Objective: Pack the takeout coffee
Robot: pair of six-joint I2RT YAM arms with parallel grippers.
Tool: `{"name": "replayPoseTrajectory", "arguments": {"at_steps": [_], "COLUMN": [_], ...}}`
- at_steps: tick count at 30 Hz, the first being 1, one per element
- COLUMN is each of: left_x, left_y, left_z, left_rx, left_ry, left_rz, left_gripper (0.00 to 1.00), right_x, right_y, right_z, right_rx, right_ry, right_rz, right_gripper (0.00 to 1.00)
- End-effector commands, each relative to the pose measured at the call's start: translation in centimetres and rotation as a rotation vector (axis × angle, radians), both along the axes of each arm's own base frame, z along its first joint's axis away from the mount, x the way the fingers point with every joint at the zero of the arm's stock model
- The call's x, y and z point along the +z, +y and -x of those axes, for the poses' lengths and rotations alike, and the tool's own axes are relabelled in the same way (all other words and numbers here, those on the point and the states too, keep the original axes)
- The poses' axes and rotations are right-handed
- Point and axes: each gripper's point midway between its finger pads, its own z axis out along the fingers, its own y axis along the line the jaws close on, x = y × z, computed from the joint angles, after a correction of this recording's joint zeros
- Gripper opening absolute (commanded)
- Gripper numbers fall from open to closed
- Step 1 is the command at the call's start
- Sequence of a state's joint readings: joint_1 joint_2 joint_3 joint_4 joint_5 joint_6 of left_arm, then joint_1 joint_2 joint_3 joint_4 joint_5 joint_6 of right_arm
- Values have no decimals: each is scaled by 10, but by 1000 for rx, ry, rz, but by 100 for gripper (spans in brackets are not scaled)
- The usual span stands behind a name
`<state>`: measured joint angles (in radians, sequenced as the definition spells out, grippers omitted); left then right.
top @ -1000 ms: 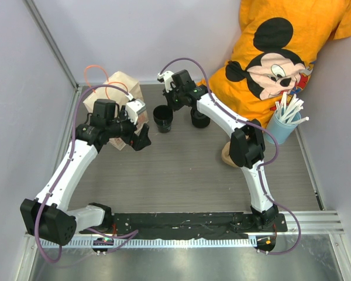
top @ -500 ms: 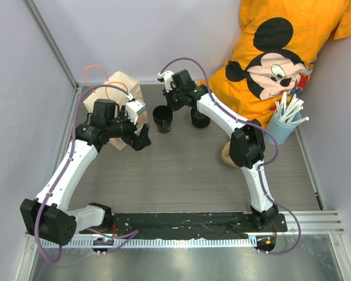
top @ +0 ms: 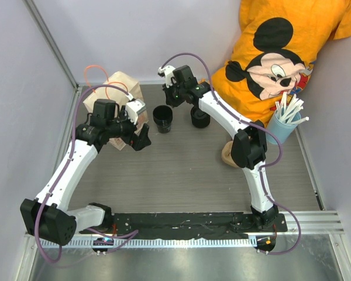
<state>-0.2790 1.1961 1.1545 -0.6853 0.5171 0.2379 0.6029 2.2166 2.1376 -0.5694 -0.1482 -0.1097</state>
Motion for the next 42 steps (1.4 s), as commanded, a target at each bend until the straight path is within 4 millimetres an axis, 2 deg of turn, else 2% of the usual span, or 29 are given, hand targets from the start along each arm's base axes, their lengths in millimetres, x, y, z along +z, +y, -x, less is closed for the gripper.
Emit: {"name": "replayPoseTrajectory", "arguments": {"at_steps": [1, 3, 4, 5, 9, 18, 24, 34, 42], "left_x": [7, 7, 7, 7, 7, 6, 6, 6, 5], "left_y": [-4, -4, -4, -4, -4, -4, -4, -4, -4], "left_z": [-4, -4, -5, -5, -5, -6, -5, -5, -6], "left_rx": [-5, -6, -4, -5, -7, -5, -6, -5, -5], "left_ry": [-23, -24, -21, -22, -22, -18, -15, -17, -18], "left_rz": [33, 32, 33, 32, 32, 31, 31, 31, 31], "left_gripper": [100, 100, 100, 100, 100, 100, 100, 100, 100], "right_x": [68, 59, 53, 48, 35, 3, -12, -26, -26], "right_y": [2, 0, -2, -3, -4, -2, -2, -1, -2], "right_z": [5, 5, 4, 2, 2, 6, 9, 10, 9], "right_rx": [21, 26, 25, 23, 25, 41, 49, 44, 38], "right_ry": [-118, -117, -110, -114, -93, -32, -5, 10, 2], "right_rz": [-65, -42, -27, -8, 15, 40, 51, 69, 71], "right_gripper": [1, 23, 30, 35, 40, 40, 34, 31, 25]}}
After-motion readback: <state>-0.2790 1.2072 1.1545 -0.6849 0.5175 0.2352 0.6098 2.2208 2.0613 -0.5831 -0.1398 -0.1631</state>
